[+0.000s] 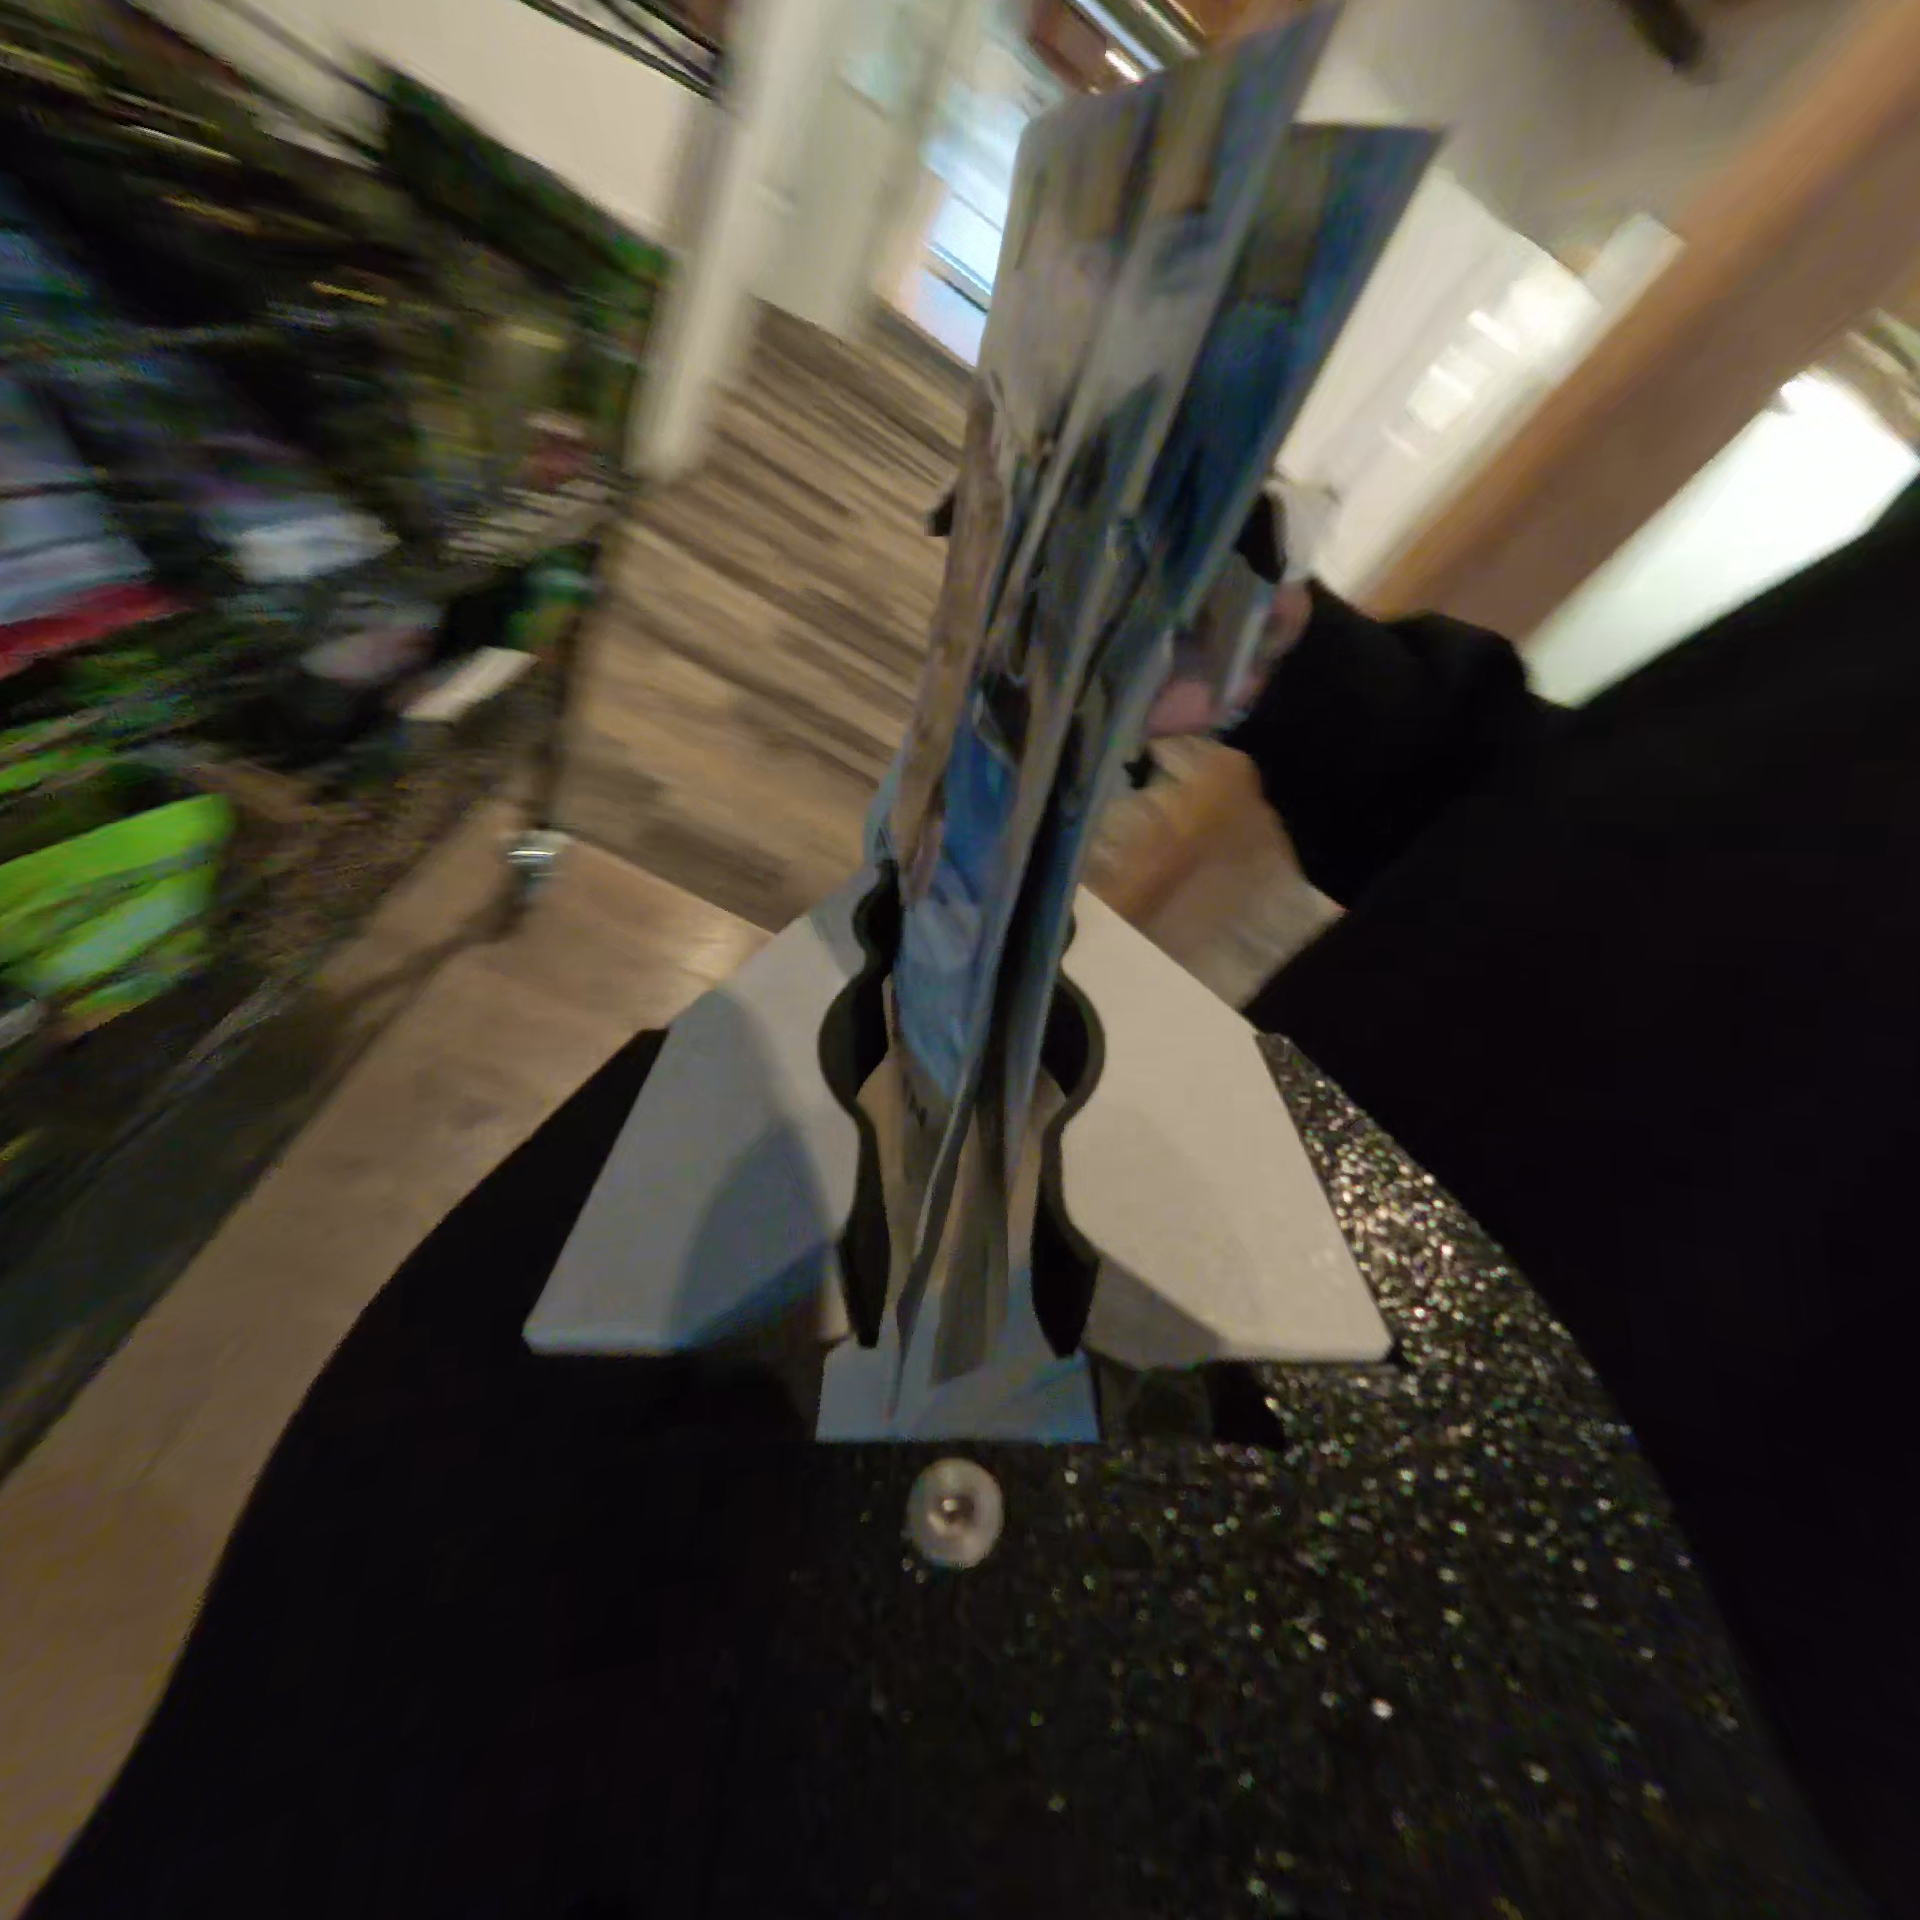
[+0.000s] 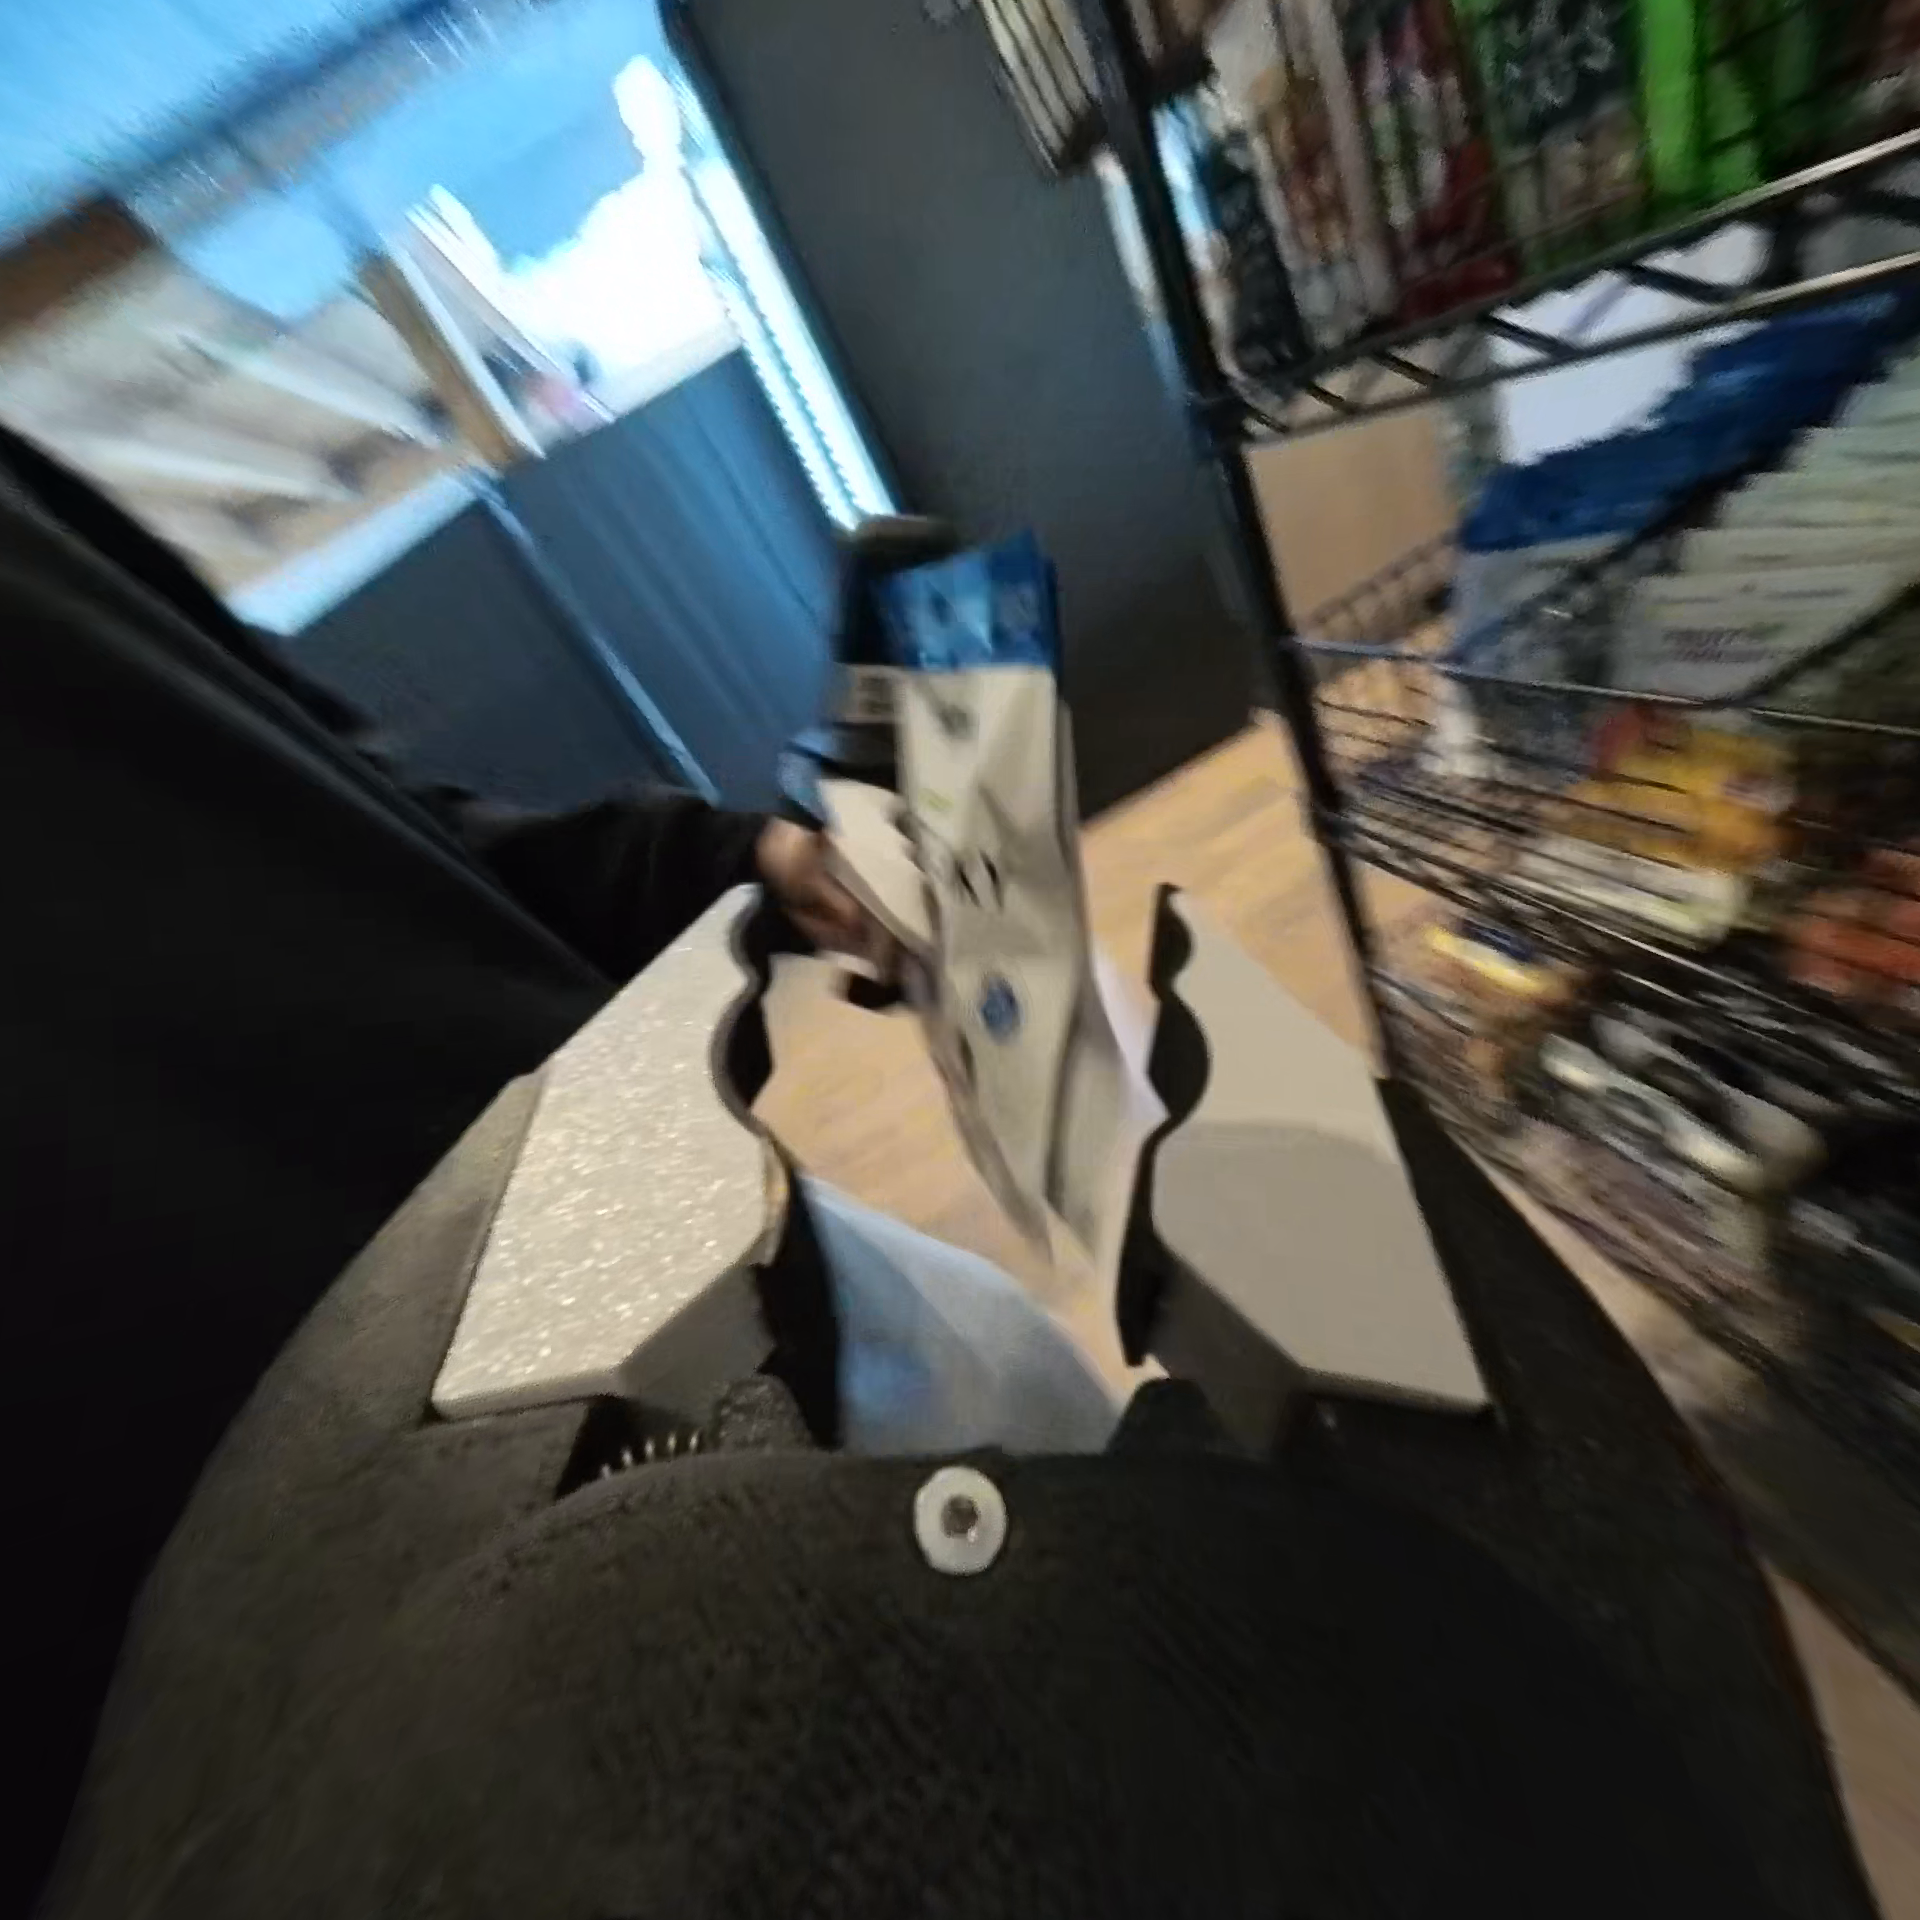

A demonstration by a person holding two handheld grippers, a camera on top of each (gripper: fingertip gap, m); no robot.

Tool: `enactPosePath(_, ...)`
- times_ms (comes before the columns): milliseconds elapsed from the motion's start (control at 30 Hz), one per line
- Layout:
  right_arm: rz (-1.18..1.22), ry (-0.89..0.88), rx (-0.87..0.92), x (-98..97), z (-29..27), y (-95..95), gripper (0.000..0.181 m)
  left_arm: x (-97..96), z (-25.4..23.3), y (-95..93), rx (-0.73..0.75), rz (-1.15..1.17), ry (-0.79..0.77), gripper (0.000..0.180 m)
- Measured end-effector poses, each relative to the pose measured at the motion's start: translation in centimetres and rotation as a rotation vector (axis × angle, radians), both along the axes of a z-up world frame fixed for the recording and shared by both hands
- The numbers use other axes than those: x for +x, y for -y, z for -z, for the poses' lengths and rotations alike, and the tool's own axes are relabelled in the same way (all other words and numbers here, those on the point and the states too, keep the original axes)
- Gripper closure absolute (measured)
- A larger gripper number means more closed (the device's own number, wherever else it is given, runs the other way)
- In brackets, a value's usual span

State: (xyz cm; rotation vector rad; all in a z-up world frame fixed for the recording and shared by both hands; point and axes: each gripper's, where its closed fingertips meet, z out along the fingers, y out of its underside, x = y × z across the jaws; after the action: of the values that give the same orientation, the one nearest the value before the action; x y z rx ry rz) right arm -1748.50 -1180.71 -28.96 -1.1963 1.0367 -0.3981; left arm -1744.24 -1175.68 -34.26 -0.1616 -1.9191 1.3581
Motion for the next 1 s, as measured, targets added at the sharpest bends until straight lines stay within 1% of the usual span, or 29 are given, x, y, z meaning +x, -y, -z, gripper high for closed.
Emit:
enactPosePath(67, 0.102, -0.044, -0.106, -0.3, 1.9, 1.8, 0.095, 2.3, 0.7, -1.9, 0.000, -0.163, 0.004, 0.158)
enactPosePath(133, 0.263, -0.104, -0.181, -0.6, 4.3, 4.5, 0.079, 5.1, 2.0, -4.3, 0.018, -0.351, 0.038, 0.158)
enactPosePath(200, 0.399, -0.177, -0.212, -1.5, 7.2, 6.7, 0.075, 7.5, 3.4, -7.6, 0.050, -0.517, 0.056, 0.158)
enactPosePath(300, 0.526, -0.351, -0.295, -4.0, 12.3, 8.1, 0.064, 9.7, 4.6, -13.6, 0.073, -0.728, 0.042, 0.158)
enactPosePath(400, 0.632, -0.456, -0.386, -6.7, 14.7, 7.6, 0.061, 9.8, 5.4, -20.2, 0.114, -0.873, 0.063, 0.158)
enactPosePath(567, 0.712, -0.511, -0.527, -9.8, 14.3, 4.3, 0.059, 6.8, 5.7, -29.8, 0.168, -0.983, 0.128, 0.158)
enactPosePath(700, 0.747, -0.467, -0.568, -11.2, 12.3, 1.4, 0.061, 4.6, 5.7, -33.8, 0.205, -1.024, 0.135, 0.158)
enactPosePath(800, 0.761, -0.447, -0.582, -12.2, 11.6, 0.1, 0.064, 3.4, 5.1, -33.8, 0.196, -1.039, 0.151, 0.158)
enactPosePath(1000, 0.813, -0.453, -0.558, -14.9, 10.4, 0.5, 0.070, 1.1, 2.8, -29.1, 0.119, -1.019, 0.159, 0.158)
